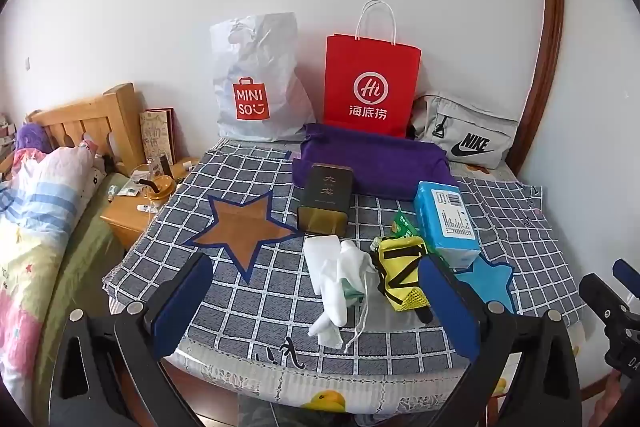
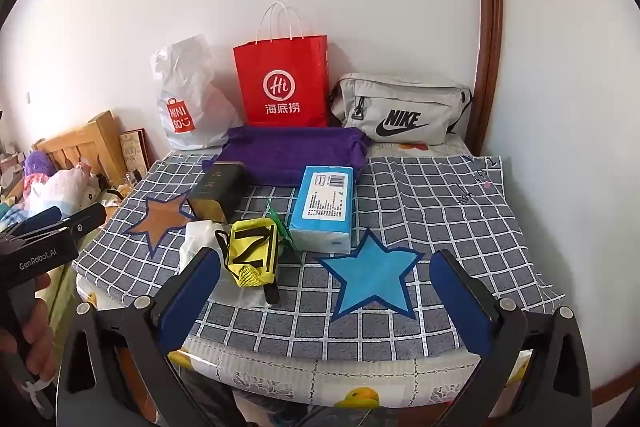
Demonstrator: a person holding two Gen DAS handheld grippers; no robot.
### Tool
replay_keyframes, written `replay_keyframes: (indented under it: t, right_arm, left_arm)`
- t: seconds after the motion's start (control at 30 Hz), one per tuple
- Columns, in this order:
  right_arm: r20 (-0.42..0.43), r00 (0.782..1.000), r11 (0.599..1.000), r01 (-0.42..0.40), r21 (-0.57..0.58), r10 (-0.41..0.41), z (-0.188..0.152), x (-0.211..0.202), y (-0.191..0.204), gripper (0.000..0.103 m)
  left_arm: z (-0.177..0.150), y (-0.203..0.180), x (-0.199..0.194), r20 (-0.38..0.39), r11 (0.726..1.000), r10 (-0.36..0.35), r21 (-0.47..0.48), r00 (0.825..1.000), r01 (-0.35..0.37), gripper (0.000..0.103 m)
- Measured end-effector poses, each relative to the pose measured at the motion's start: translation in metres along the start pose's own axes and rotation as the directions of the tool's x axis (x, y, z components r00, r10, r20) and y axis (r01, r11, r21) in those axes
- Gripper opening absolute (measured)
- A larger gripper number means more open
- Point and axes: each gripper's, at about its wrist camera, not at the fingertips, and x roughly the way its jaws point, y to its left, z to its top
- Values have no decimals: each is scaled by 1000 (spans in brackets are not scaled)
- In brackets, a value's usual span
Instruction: Organize soft objects
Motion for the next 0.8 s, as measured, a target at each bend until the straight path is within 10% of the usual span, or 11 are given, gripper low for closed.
replay_keyframes:
  t: [0.8]
  right_arm:
    - [7,1000,1000,-6,1,6,0,-5,5,103]
  left_arm:
    - [2,1,-4,10,1000,7,0,1000,-7,103]
